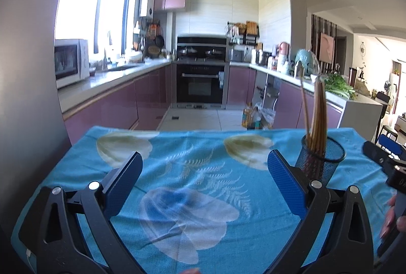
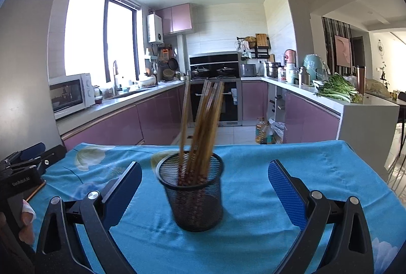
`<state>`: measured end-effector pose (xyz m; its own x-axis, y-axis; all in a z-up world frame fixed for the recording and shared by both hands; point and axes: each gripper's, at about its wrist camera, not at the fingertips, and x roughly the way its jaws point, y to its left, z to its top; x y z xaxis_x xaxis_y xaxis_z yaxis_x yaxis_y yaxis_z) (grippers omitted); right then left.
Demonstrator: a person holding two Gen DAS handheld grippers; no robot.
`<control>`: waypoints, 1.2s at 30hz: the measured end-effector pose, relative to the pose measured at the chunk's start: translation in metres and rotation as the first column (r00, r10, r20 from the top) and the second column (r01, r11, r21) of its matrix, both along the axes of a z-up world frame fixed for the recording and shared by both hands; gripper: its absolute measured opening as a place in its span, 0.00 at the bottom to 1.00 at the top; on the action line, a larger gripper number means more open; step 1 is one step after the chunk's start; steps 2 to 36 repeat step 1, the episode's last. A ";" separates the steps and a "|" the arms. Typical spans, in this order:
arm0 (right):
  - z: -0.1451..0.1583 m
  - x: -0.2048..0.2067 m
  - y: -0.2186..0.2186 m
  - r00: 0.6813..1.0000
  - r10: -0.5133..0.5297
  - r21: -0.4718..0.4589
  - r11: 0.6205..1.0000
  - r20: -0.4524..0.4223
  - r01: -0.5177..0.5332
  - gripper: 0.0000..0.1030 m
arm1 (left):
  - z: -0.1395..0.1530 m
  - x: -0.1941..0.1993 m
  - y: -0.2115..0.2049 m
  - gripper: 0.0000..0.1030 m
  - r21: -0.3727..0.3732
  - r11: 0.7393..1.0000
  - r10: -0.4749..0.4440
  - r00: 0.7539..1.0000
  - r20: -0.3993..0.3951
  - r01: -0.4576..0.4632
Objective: Organize utensils
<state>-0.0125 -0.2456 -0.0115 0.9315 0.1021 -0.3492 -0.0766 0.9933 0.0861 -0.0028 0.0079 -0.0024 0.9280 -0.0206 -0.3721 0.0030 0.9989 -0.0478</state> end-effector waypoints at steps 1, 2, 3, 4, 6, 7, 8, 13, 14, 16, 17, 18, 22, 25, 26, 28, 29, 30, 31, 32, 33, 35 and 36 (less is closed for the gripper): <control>-0.005 0.007 -0.011 0.999 -0.032 -0.014 0.999 -0.042 0.032 0.94 | -0.005 0.006 0.003 0.94 0.002 1.000 0.004 1.000 -0.028 -0.004; -0.005 0.007 -0.011 0.999 -0.032 -0.014 0.999 -0.042 0.032 0.94 | -0.005 0.006 0.003 0.94 0.002 1.000 0.004 1.000 -0.028 -0.004; -0.005 0.007 -0.011 0.999 -0.032 -0.014 0.999 -0.042 0.032 0.94 | -0.005 0.006 0.003 0.94 0.002 1.000 0.004 1.000 -0.028 -0.004; -0.005 0.007 -0.011 0.999 -0.032 -0.014 0.999 -0.042 0.032 0.94 | -0.005 0.006 0.003 0.94 0.002 1.000 0.004 1.000 -0.028 -0.004; -0.005 0.007 -0.011 0.999 -0.032 -0.014 0.999 -0.042 0.032 0.94 | -0.005 0.006 0.003 0.94 0.002 1.000 0.004 1.000 -0.028 -0.004; -0.005 0.007 -0.011 0.999 -0.032 -0.014 0.999 -0.042 0.032 0.94 | -0.005 0.006 0.003 0.94 0.002 1.000 0.004 1.000 -0.028 -0.004; -0.005 0.007 -0.011 0.999 -0.032 -0.014 0.999 -0.042 0.032 0.94 | -0.005 0.006 0.003 0.94 0.002 1.000 0.004 1.000 -0.028 -0.004; -0.005 0.007 -0.011 0.999 -0.032 -0.014 0.999 -0.042 0.032 0.94 | -0.005 0.006 0.003 0.94 0.002 1.000 0.004 1.000 -0.028 -0.004; -0.005 0.007 -0.011 0.999 -0.032 -0.014 0.999 -0.042 0.032 0.94 | -0.005 0.006 0.003 0.94 0.002 1.000 0.004 1.000 -0.028 -0.004; -0.005 0.007 -0.011 0.999 -0.032 -0.014 0.999 -0.042 0.032 0.94 | -0.005 0.006 0.003 0.94 0.002 1.000 0.004 1.000 -0.028 -0.004; -0.005 0.007 -0.011 0.999 -0.032 -0.014 0.999 -0.042 0.032 0.94 | -0.005 0.006 0.003 0.94 0.002 1.000 0.004 1.000 -0.028 -0.004; -0.005 0.007 -0.011 0.999 -0.032 -0.014 0.999 -0.042 0.032 0.94 | -0.005 0.006 0.003 0.94 0.002 1.000 0.004 1.000 -0.028 -0.004; -0.005 0.007 -0.011 0.999 -0.032 -0.014 0.999 -0.042 0.032 0.94 | -0.005 0.006 0.003 0.94 0.002 1.000 0.004 1.000 -0.028 -0.004; -0.005 0.007 -0.011 0.999 -0.032 -0.014 0.999 -0.042 0.032 0.94 | -0.005 0.006 0.003 0.94 0.002 1.000 0.004 1.000 -0.028 -0.004; -0.005 0.007 -0.011 0.999 -0.032 -0.014 0.999 -0.042 0.032 0.94 | -0.005 0.006 0.003 0.94 0.002 1.000 0.004 1.000 -0.028 -0.004; -0.005 0.007 -0.011 0.999 -0.032 -0.014 0.999 -0.042 0.032 0.94 | -0.005 0.006 0.003 0.94 0.002 1.000 0.004 1.000 -0.028 -0.004; -0.005 0.007 -0.011 0.999 -0.032 -0.014 0.999 -0.042 0.032 0.94 | -0.005 0.006 0.003 0.94 0.002 1.000 0.004 1.000 -0.028 -0.004; -0.005 0.007 -0.011 0.999 -0.032 -0.014 0.999 -0.042 0.032 0.94 | -0.005 0.006 0.003 0.94 0.002 1.000 0.004 1.000 -0.028 -0.004; -0.005 0.007 -0.011 0.999 -0.032 -0.014 0.999 -0.042 0.032 0.94 | -0.005 0.006 0.003 0.94 0.002 1.000 0.004 1.000 -0.028 -0.004; -0.005 0.007 -0.011 0.999 -0.032 -0.014 0.999 -0.042 0.032 0.94 | -0.005 0.006 0.003 0.94 0.002 1.000 0.004 1.000 -0.028 -0.004; -0.005 0.007 -0.011 0.999 -0.032 -0.014 0.999 -0.042 0.032 0.94 | -0.005 0.006 0.003 0.94 0.002 1.000 0.004 1.000 -0.028 -0.004; -0.005 0.007 -0.011 0.999 -0.032 -0.014 0.999 -0.042 0.032 0.94 | -0.005 0.006 0.003 0.94 0.002 1.000 0.004 1.000 -0.028 -0.004; -0.005 0.007 -0.011 0.999 -0.032 -0.014 0.999 -0.042 0.032 0.94 | -0.005 0.006 0.003 0.94 0.002 1.000 0.004 1.000 -0.028 -0.004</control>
